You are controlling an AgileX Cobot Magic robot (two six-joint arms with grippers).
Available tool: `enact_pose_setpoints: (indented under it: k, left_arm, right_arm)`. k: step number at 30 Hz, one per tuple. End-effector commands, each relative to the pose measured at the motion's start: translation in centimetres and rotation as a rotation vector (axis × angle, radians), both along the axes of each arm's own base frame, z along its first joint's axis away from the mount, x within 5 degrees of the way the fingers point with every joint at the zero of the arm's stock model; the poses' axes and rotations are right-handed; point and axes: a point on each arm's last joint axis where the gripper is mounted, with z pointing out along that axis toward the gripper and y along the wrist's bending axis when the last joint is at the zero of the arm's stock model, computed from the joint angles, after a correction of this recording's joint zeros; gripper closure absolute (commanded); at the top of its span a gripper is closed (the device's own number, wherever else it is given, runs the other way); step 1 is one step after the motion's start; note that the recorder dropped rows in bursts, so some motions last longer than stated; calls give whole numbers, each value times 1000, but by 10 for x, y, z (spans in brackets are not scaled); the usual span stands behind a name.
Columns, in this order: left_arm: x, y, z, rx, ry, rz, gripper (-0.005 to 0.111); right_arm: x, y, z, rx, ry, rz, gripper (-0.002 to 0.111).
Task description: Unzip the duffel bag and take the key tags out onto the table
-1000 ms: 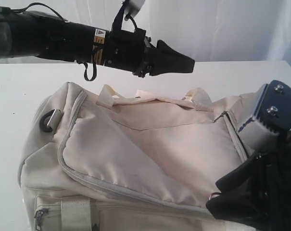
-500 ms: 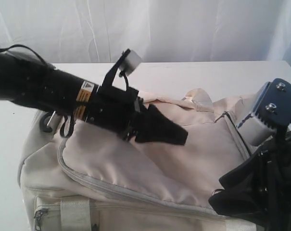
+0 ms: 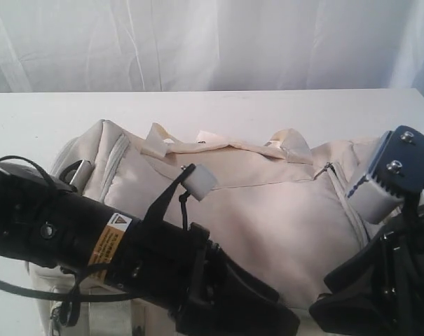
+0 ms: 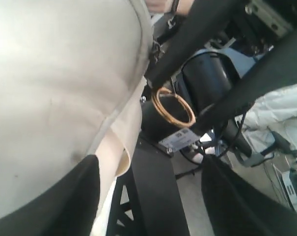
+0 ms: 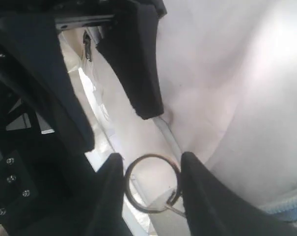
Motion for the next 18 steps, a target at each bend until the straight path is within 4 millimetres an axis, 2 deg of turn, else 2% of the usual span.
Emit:
enact_pose_setpoints:
  k: [1,4,12,15,18]
  left_arm:
    - [2,-1,5,-86,5,79,44]
    - [2,-2,6,-94,-1,82,44]
    - [-18,-18,6,-88,8,64,44]
    - [-33,-25,4,-76,2,16,44]
    - [-45,-31,3,-64,-23,-8,44]
  right_arm:
    - [-2,0,3,13,30,-23,57]
    - [-1,1,11,33,12,-31,48]
    - [3,2,39,76,-56,-45,48]
    - [7,-6,48,-7,-145,-55,48]
    - [16,-23,49,-179,-235,-164,48]
